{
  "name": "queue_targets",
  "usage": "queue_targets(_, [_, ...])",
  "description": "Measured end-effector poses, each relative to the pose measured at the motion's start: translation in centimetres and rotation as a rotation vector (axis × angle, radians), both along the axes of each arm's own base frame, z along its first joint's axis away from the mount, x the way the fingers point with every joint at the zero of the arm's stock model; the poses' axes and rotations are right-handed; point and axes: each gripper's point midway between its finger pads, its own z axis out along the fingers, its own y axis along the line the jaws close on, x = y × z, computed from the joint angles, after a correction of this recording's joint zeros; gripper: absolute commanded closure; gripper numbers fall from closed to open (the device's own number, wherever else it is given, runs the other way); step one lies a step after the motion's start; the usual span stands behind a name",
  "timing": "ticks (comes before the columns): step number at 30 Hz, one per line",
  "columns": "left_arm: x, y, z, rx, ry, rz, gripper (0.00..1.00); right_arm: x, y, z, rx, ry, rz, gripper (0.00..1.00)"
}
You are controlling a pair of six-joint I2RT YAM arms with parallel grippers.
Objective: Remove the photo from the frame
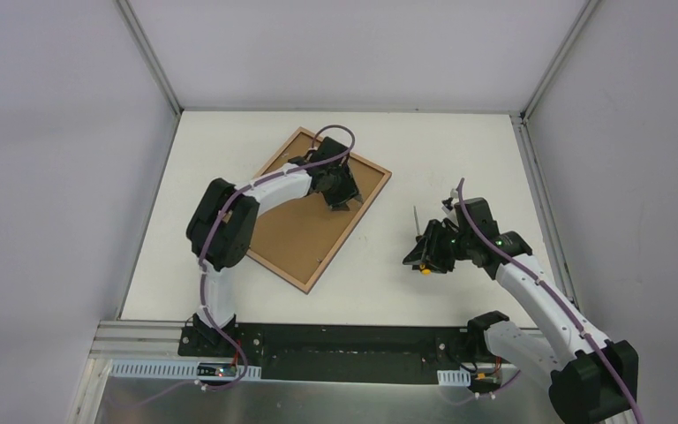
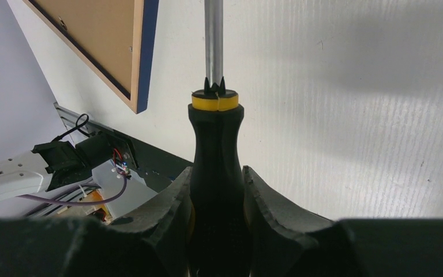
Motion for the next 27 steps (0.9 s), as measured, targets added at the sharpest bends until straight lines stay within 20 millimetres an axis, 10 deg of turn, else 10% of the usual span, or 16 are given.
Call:
queue_targets(11, [-8.6,3.1,4.7,0.269,-0.294,-0.524,0.44,0.1,0.1,-0.5,0.005,0.003,-0.006,1.00])
queue_targets(27, [-11.0,4.9,-1.3,0.574,-0.197,-0.701,0.57,0.1,0.2,-0.5,0.005,0.004,-0.004,1.00])
